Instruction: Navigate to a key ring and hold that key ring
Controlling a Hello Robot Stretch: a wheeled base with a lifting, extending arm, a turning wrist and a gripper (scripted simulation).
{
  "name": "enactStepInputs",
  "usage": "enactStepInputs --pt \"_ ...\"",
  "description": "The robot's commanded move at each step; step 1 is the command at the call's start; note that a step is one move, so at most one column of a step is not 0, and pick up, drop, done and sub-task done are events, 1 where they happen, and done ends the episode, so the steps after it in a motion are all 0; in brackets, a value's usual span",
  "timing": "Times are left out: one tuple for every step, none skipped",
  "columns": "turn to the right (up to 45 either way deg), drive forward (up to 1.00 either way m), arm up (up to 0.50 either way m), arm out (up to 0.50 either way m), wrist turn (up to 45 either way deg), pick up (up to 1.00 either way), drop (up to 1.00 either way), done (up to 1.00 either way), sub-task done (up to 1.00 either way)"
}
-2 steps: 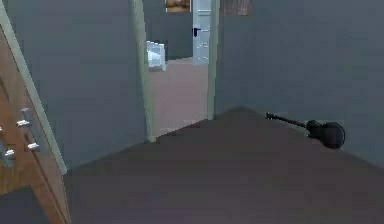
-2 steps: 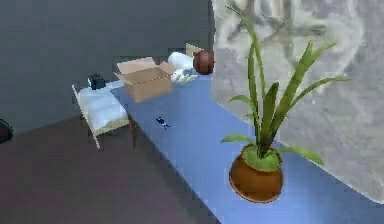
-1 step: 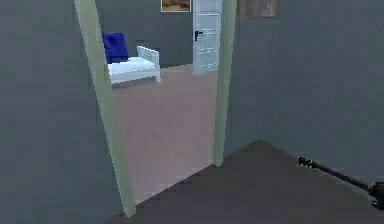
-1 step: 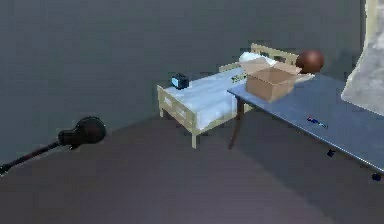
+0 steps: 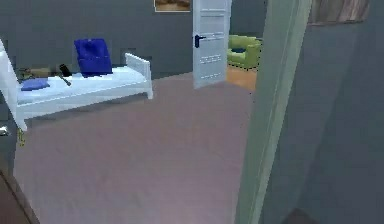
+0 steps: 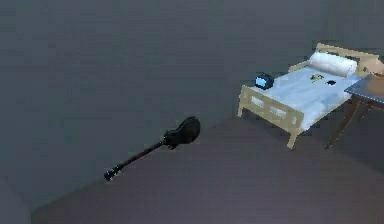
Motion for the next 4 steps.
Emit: enactStepInputs --pt "6.0 0.00 0.00 0.00 0.0 0.00 0.00 0.00 0.00" --pt "0.0 0.25 0.00 0.00 0.0 0.00 0.00 0.00 0.00" --pt "-42.0 0.00 0.00 0.00 0.0 0.00 0.00 0.00 0.00" --pt "0.0 0.45 0.00 0.00 0.0 0.00 0.00 0.00 0.00"
